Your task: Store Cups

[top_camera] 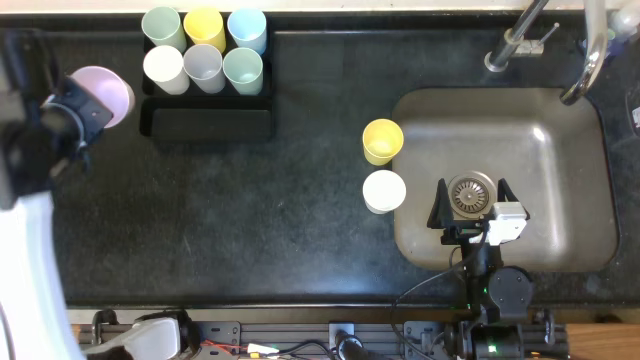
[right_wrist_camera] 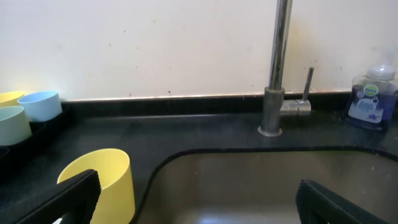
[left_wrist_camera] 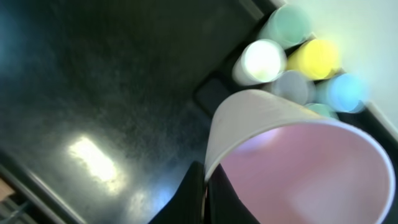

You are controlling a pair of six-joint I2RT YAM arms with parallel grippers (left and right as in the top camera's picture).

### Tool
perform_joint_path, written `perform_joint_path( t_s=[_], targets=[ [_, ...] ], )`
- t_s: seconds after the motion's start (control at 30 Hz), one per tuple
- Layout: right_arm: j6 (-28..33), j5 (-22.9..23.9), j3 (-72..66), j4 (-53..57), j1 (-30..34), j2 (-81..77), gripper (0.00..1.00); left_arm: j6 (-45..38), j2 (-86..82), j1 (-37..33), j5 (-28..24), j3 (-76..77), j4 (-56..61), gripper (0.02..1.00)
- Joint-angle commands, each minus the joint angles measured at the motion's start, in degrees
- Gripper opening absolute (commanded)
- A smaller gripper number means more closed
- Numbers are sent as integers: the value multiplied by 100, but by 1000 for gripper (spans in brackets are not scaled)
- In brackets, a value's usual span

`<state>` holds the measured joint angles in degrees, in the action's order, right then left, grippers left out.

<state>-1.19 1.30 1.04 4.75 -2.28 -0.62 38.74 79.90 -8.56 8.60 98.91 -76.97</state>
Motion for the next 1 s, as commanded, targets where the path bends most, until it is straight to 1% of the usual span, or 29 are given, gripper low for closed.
perform_joint_path(
  t_s=[0.03, 0.47, 0.77, 1.0],
  targets=[
    [35, -31, -76, -31, 7, 42, 996, -251, 249, -365, -1049, -837, 645, 36],
    [35, -31, -76, -31, 7, 42, 996, 39, 1958, -498, -1290, -848, 1078, 36],
    [35, -31, -76, -31, 7, 42, 998, 55, 2262, -527, -1274, -839, 1580, 34],
    [35, -31, -76, -31, 7, 42, 998, 55, 2389, -629, -1193, -767, 1582, 36]
  ],
)
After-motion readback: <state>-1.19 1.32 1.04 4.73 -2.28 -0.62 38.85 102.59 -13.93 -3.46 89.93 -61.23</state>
